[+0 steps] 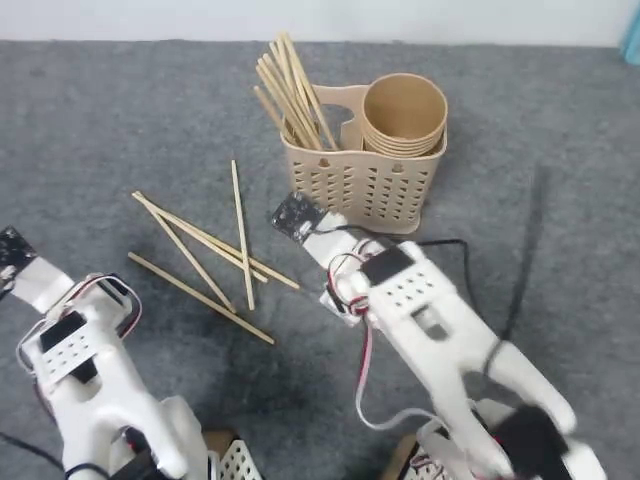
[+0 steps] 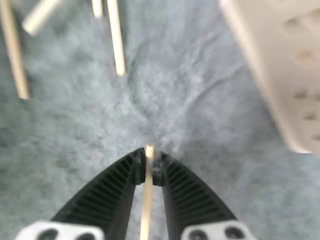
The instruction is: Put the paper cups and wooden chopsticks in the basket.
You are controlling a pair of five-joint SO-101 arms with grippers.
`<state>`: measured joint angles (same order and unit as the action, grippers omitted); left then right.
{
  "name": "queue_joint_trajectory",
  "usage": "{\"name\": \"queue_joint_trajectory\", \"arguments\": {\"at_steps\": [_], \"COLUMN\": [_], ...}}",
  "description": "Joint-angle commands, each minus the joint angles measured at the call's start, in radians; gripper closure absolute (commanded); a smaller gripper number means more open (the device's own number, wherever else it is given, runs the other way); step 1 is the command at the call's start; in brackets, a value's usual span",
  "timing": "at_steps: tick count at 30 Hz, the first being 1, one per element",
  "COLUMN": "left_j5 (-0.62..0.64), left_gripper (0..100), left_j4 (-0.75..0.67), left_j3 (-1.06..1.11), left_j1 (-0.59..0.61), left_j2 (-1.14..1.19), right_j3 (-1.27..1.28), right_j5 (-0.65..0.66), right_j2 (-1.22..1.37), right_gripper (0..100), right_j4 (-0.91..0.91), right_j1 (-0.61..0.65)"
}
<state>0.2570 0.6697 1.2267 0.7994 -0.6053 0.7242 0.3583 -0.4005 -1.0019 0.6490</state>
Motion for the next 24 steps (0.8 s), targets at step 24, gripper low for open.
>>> {"name": "queue_joint_trajectory", "arguments": {"at_steps": [24], "left_j5": [0.002], "left_gripper": [78], "left_j4": [-0.023], "left_j3": [-0.016], "left_j1": [-0.006], "left_j2": [-0.032], "right_j3": [-0.336], "right_j5": [-0.288], "right_j2": [-0.533], "right_gripper": [99.0], "right_j4": [0.799], "right_j1": [-0.099]}}
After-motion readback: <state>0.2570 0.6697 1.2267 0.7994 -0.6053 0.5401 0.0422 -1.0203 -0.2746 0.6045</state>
